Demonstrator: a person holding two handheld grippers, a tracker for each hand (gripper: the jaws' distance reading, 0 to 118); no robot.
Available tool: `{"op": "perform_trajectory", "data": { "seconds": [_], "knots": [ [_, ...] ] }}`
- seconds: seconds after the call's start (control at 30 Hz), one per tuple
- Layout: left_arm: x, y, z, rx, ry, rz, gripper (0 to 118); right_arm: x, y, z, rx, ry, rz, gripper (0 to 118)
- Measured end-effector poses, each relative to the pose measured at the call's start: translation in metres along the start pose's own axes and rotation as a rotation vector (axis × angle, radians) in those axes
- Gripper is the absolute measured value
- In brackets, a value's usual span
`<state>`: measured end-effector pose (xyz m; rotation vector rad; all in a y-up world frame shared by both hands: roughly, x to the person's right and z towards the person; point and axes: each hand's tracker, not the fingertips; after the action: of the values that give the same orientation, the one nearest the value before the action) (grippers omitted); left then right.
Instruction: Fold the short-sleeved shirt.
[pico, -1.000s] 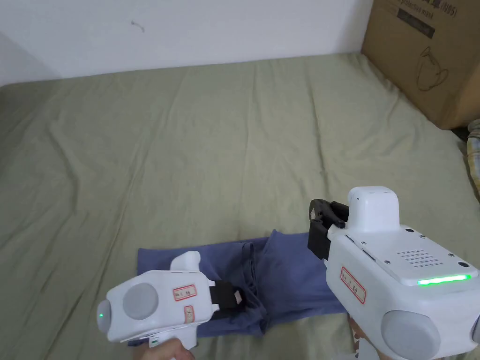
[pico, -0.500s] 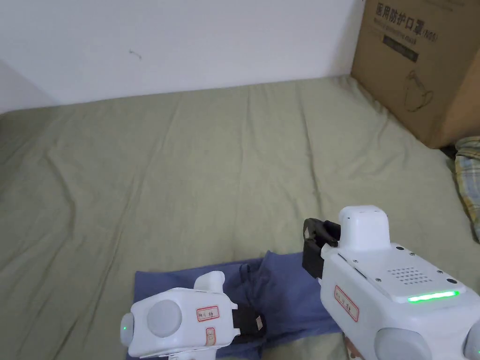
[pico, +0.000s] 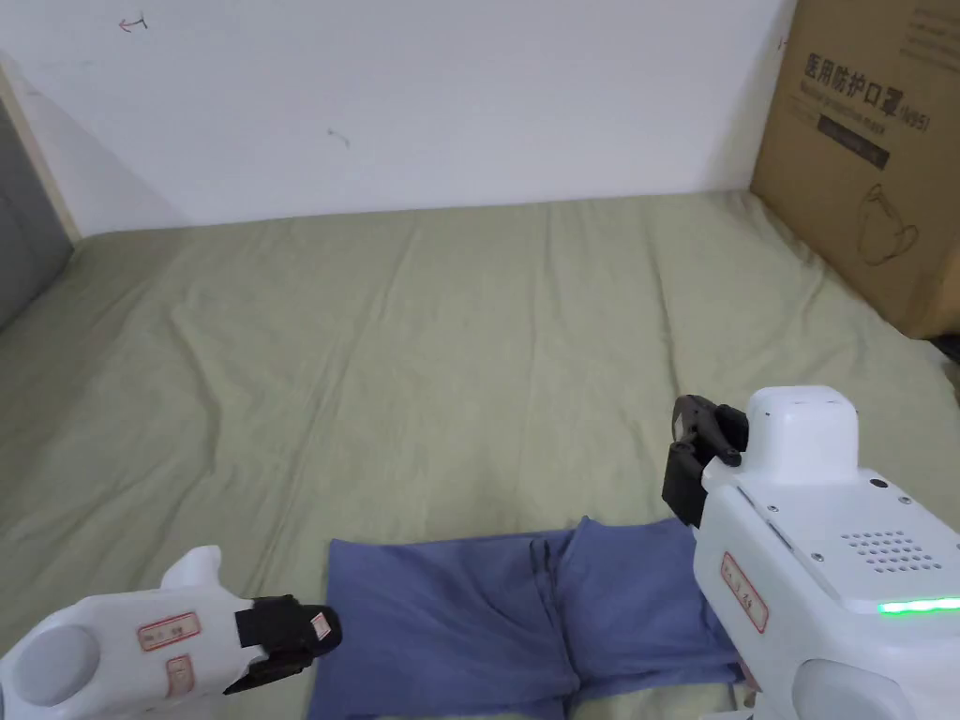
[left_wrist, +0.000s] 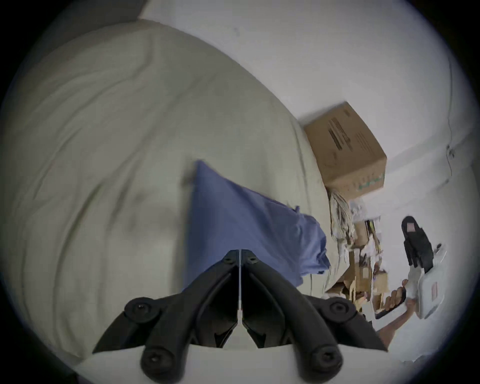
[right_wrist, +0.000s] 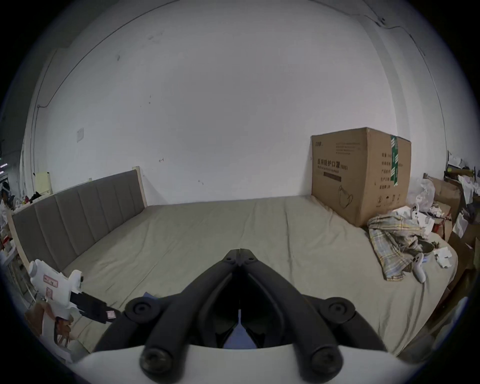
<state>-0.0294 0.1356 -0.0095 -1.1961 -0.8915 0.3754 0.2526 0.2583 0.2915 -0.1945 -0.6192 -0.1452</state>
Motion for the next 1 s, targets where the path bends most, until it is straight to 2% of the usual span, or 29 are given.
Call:
{"op": "perform_trajectory", "data": {
  "seconds": [0.17, 0.2, 0.3, 0.33, 0.37, 0.4, 0.43, 0.5, 0.53, 0.6, 0.73, 0.87, 0.9, 0.93, 0.97, 1.0],
  "knots": [
    [-0.037, -0.008, 0.011, -0.009, 0.009, 0.043, 1, -0.009, 0.01, 0.0, 0.047, -0.02, 0.035, 1],
    [-0.037, -0.009, 0.009, -0.021, 0.006, 0.056, 1, -0.011, 0.012, 0.001, 0.072, -0.051, 0.056, 1],
    [-0.044, -0.007, 0.001, -0.054, -0.056, 0.093, 5, -0.014, 0.02, 0.0, 0.092, -0.058, 0.063, 1],
    [-0.056, 0.001, -0.006, -0.055, -0.081, 0.108, 12, -0.014, 0.022, 0.0, 0.104, -0.064, 0.063, 1],
    [-0.058, 0.003, -0.01, -0.057, -0.112, 0.119, 24, -0.015, 0.023, 0.0, 0.113, -0.07, 0.066, 1],
    [-0.06, 0.006, -0.015, -0.064, -0.14, 0.131, 50, -0.016, 0.025, -0.001, 0.12, -0.079, 0.069, 1],
    [-0.062, 0.008, -0.021, -0.065, -0.166, 0.15, 71, -0.017, 0.025, -0.002, 0.118, -0.082, 0.072, 1],
    [-0.064, 0.012, -0.032, -0.072, -0.191, 0.168, 101, -0.019, 0.025, -0.006, 0.107, -0.086, 0.078, 1],
    [-0.065, 0.014, -0.037, -0.069, -0.196, 0.172, 107, -0.02, 0.023, -0.008, 0.1, -0.09, 0.082, 1],
    [-0.068, 0.015, -0.047, -0.06, -0.237, 0.178, 110, -0.023, 0.022, -0.01, 0.087, -0.09, 0.094, 1],
    [-0.068, 0.019, -0.066, -0.061, -0.323, 0.233, 110, -0.029, 0.019, -0.015, 0.074, -0.08, 0.116, 1],
    [-0.06, 0.02, -0.082, -0.082, -0.354, 0.216, 110, -0.035, 0.016, -0.019, 0.06, -0.068, 0.128, 1],
    [-0.058, 0.021, -0.085, -0.103, -0.361, 0.195, 101, -0.036, 0.016, -0.02, 0.054, -0.062, 0.133, 1],
    [-0.056, 0.022, -0.088, -0.115, -0.36, 0.189, 79, -0.037, 0.015, -0.02, 0.049, -0.059, 0.136, 1],
    [-0.055, 0.023, -0.091, -0.127, -0.353, 0.188, 37, -0.038, 0.015, -0.021, 0.046, -0.057, 0.137, 1],
    [-0.057, 0.021, -0.094, -0.151, -0.286, 0.195, 11, -0.038, 0.014, -0.021, 0.042, -0.053, 0.135, 1]
  ]
}}
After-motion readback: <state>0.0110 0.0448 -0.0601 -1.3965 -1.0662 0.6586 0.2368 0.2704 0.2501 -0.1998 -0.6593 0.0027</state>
